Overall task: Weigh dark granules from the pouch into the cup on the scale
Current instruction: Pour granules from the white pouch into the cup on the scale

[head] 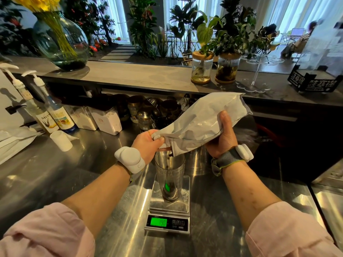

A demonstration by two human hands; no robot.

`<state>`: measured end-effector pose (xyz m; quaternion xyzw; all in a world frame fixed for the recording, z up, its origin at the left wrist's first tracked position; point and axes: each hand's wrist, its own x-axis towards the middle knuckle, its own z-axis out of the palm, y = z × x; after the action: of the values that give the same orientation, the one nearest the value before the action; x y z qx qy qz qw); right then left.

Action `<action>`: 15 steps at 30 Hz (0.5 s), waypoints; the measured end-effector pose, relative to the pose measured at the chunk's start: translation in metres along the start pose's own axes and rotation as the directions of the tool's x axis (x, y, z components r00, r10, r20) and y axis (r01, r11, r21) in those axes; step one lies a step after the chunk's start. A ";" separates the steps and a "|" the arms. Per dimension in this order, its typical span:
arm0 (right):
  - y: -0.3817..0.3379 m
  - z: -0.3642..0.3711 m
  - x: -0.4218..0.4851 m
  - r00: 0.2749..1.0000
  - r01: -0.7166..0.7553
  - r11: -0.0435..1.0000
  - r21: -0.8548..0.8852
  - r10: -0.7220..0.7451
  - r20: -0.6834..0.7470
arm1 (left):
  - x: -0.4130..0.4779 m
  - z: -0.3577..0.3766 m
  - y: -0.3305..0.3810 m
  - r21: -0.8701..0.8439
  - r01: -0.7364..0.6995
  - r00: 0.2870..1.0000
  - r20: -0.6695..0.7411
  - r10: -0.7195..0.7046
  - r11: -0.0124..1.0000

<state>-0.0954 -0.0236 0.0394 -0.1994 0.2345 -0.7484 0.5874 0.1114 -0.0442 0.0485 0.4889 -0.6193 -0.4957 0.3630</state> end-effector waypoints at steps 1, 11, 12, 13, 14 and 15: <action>0.000 0.001 0.000 1.000 0.000 1.000 -0.001 0.000 -0.001 | 0.000 -0.001 0.000 -0.008 0.008 1.000 0.008 -0.008 1.000; 0.001 0.004 -0.001 0.999 0.020 0.999 -0.030 -0.021 -0.029 | -0.001 0.000 0.002 -0.035 -0.018 0.999 0.036 0.019 0.999; 0.001 0.003 -0.001 0.999 0.020 0.999 -0.033 -0.021 -0.029 | -0.001 0.000 0.003 -0.044 -0.020 0.999 0.039 0.022 0.999; 0.001 0.003 -0.001 0.999 0.021 0.999 -0.035 -0.022 -0.023 | 0.000 0.000 0.002 -0.037 -0.023 0.999 0.033 0.024 0.999; 0.002 0.003 -0.001 1.000 0.021 0.999 -0.035 -0.022 -0.018 | 0.000 -0.001 0.001 -0.021 -0.033 0.999 0.022 0.034 0.999; 0.002 0.003 0.000 1.000 0.021 0.999 -0.031 -0.021 -0.013 | 0.000 -0.001 0.001 0.001 -0.048 0.999 0.012 0.048 0.999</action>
<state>-0.0925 -0.0237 0.0408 -0.2060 0.2478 -0.7520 0.5750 0.1121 -0.0445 0.0496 0.4711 -0.6334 -0.4895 0.3705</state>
